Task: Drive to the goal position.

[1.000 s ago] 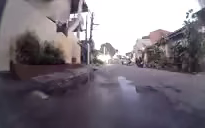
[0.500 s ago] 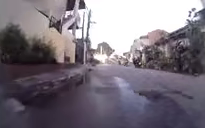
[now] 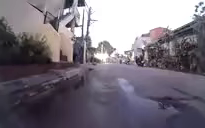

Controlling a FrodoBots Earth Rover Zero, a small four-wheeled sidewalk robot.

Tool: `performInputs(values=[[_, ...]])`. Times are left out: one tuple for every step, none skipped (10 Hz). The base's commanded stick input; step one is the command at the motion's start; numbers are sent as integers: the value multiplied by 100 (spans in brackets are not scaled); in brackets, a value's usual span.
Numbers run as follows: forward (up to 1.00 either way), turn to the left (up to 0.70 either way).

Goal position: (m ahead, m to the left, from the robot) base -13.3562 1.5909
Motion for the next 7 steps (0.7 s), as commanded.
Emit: performInputs(values=[[100, 0], [100, 0], [100, 0], [100, 0], [100, -15], [100, -33], [100, -40]])
